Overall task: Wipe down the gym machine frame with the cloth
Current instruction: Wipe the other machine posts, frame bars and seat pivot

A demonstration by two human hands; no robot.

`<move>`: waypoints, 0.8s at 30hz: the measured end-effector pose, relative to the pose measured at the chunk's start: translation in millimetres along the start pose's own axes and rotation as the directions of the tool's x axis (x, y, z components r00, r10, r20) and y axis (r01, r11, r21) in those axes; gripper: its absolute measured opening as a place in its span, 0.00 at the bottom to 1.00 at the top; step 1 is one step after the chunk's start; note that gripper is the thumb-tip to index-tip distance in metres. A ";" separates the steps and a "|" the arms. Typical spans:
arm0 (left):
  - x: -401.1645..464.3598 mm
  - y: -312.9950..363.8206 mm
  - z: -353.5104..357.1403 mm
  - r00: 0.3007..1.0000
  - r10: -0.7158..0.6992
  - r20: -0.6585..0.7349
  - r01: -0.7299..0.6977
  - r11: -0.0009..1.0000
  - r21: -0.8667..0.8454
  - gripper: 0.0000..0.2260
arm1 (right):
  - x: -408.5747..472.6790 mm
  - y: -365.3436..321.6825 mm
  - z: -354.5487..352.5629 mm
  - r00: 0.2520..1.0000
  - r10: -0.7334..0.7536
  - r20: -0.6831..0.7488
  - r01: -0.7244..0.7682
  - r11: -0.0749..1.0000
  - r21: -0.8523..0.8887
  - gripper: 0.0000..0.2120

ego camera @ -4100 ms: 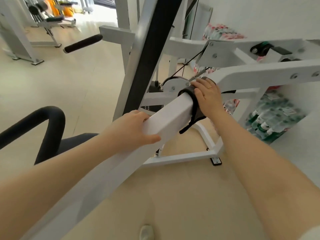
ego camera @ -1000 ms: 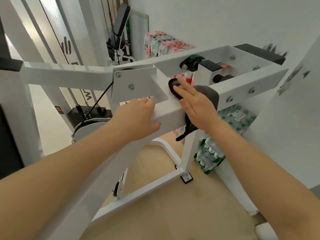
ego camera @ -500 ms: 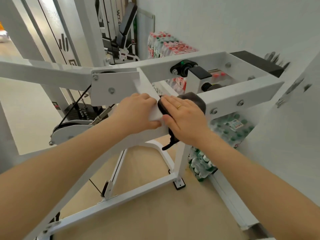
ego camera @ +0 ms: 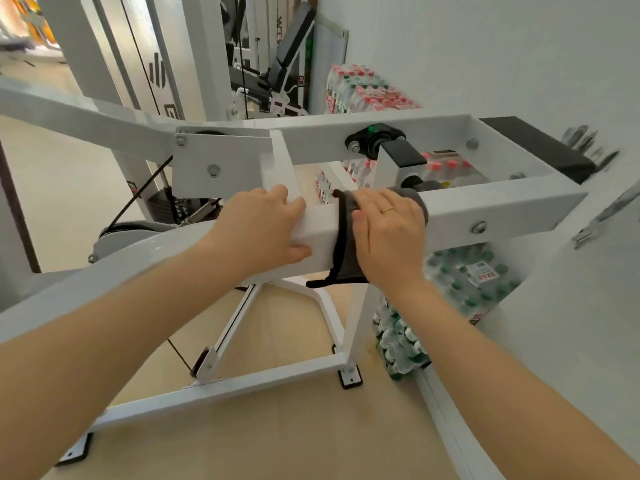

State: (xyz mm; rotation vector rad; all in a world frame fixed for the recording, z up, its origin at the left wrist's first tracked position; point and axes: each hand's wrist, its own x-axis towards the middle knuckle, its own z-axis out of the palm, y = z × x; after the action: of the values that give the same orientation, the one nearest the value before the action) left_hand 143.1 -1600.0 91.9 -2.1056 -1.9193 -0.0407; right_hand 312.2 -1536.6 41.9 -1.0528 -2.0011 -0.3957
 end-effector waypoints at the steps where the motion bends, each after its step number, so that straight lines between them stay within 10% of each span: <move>1: -0.5 -0.1 0.0 1.000 -0.005 0.000 0.005 1.000 -0.030 0.26 | -4.6 -13.4 3.8 0.998 -0.057 0.011 0.057 0.998 0.025 0.20; 9: -8.9 8.0 -2.5 0.996 -0.077 -0.041 0.072 0.991 -0.109 0.29 | -6.0 8.0 5.6 0.949 -0.313 0.026 0.312 0.950 0.028 0.21; 20: 11.5 8.9 -14.3 0.999 0.039 -0.017 -0.040 0.999 -0.033 0.30 | -16.1 62.2 -15.4 0.980 0.200 -0.001 -0.196 0.962 -0.191 0.20; 24: 25.3 17.1 -16.1 0.984 0.177 -0.015 -0.177 0.972 -0.152 0.29 | -17.1 21.2 -3.3 0.996 0.089 0.003 -0.088 0.987 -0.135 0.20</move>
State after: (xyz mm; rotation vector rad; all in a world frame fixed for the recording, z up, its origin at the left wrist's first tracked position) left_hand 165.4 -1580.4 109.4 -2.3676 -1.7704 -0.1561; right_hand 336.1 -1535.0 28.5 -1.2248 -1.9495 -0.4848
